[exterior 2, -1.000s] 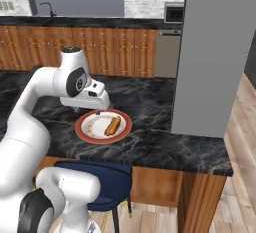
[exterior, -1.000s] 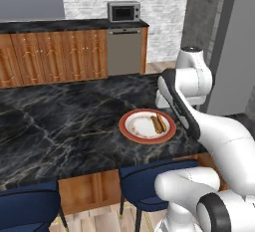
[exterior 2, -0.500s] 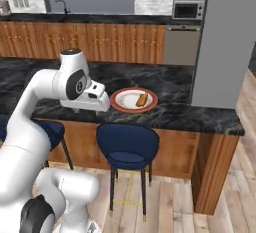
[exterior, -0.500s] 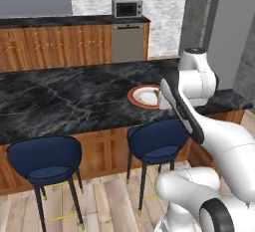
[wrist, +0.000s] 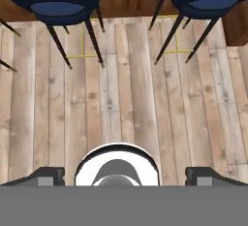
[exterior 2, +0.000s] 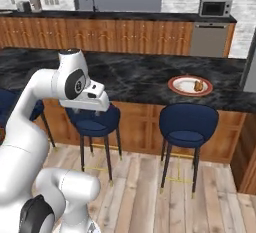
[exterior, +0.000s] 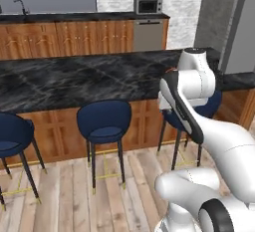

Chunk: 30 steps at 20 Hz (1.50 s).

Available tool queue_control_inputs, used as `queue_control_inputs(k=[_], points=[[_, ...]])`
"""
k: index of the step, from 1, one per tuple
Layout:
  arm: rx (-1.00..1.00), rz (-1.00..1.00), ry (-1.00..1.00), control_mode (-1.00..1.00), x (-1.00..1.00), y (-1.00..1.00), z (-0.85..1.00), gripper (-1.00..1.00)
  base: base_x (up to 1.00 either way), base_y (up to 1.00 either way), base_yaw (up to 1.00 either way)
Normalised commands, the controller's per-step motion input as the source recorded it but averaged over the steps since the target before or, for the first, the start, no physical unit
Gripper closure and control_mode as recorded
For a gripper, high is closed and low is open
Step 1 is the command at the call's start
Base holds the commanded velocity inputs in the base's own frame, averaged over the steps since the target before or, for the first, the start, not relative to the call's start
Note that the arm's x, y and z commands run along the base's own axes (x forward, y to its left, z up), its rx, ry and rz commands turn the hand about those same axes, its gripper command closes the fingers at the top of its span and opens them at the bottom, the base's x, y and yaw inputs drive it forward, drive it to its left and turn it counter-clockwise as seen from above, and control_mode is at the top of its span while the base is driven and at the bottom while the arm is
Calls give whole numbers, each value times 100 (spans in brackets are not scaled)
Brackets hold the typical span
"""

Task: Move the hot dog bun to the plate on the dining table and place the condiment next to that plate. Then navigate to the fridge and take the sausage and place it on the plate as well.

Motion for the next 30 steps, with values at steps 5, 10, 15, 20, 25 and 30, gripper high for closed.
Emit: queue_control_inputs(k=[5, 10, 15, 20, 25, 30], points=[[0, 0, 0, 100, 0, 0, 0, -100, -55, 100, 9], [0, 0, 0, 100, 0, 0, 0, -100, -35, 100, 6], [0, 0, 0, 100, 0, 0, 0, -100, -7, 100, 1], [0, 0, 0, 100, 0, 0, 0, -100, 0, 100, 0], [0, 0, 0, 100, 0, 0, 0, -100, 0, 100, 0], [0, 0, 0, 100, 0, 0, 0, -100, 0, 100, 0]])
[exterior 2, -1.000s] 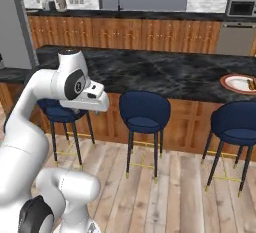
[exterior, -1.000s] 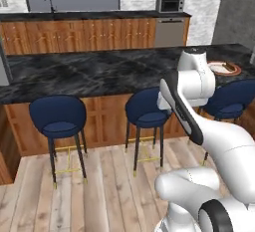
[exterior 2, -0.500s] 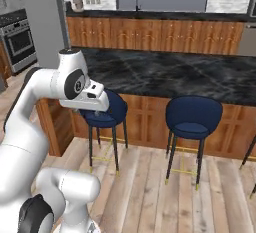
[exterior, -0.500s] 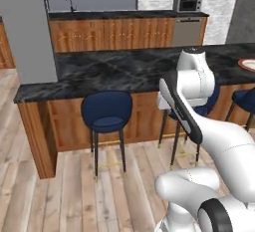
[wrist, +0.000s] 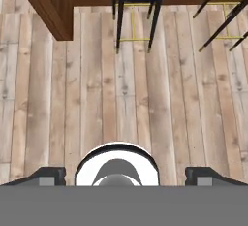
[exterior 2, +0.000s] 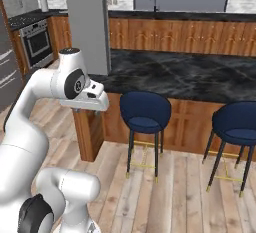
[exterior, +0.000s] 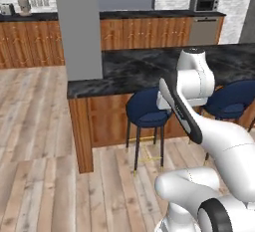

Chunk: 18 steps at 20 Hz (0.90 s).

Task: Move the hot dog bun to the plate on the dining table and place the condiment next to that plate. Then navigate to the fridge and take the sausage and place it on the plate as well.

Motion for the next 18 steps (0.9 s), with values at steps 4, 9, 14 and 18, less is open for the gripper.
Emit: queue_control_inputs(k=[4, 9, 14, 18], points=[[0, 0, 0, 100, 0, 0, 0, -100, 19, 100, 0], [0, 0, 0, 100, 0, 0, 0, -100, 47, 100, 0], [0, 0, 0, 100, 0, 0, 0, -100, 73, 100, 0], [0, 0, 0, 100, 0, 0, 0, -100, 99, 100, 0]])
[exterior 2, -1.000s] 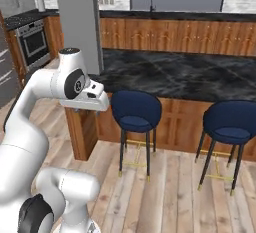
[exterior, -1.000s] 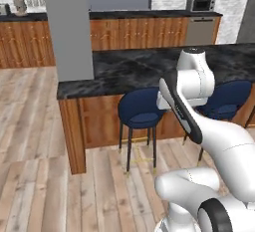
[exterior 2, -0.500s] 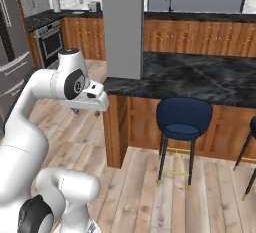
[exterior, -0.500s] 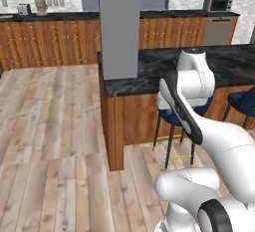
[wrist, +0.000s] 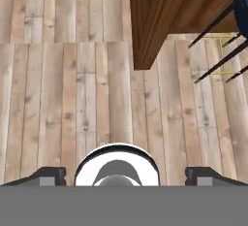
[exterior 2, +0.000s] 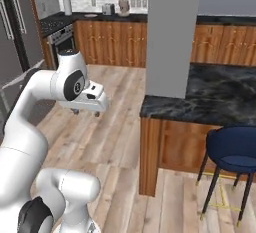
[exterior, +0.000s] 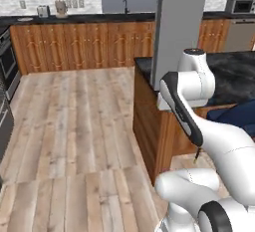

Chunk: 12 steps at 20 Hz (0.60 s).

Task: Move the hot dog bun to the plate on the dining table and place the condiment next to that plate. Then navigate to the fridge and take the sausage and place it on the plate as well.

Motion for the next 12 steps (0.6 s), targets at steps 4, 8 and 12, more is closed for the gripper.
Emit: queue_control_inputs(k=[4, 8, 12], points=[[0, 0, 0, 100, 0, 0, 0, -100, 100, 100, 0], [0, 0, 0, 100, 0, 0, 0, -100, 100, 98, 0], [0, 0, 0, 100, 0, 0, 0, -100, 100, 86, 0]])
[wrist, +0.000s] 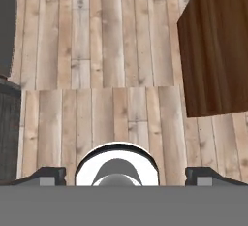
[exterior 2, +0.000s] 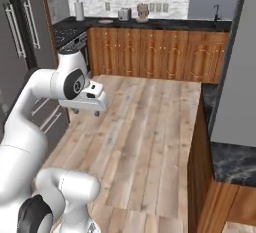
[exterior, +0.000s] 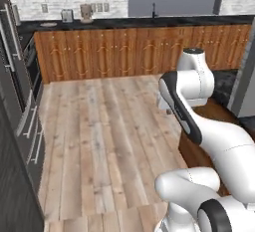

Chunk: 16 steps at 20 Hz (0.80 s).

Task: Move the hot dog bun to the plate on the dining table and place the condiment next to that plate. Then navigate to the fridge and take the sausage and place it on the plate as well.

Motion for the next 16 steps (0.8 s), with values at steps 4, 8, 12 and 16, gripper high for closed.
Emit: queue_control_inputs(k=[4, 8, 12, 16], points=[[0, 0, 0, 100, 0, 0, 0, -100, 100, 43, 0], [0, 0, 0, 100, 0, 0, 0, -100, 100, -11, 1], [0, 0, 0, 100, 0, 0, 0, -100, 100, -14, 2], [0, 0, 0, 100, 0, 0, 0, -100, 100, 0, 0]])
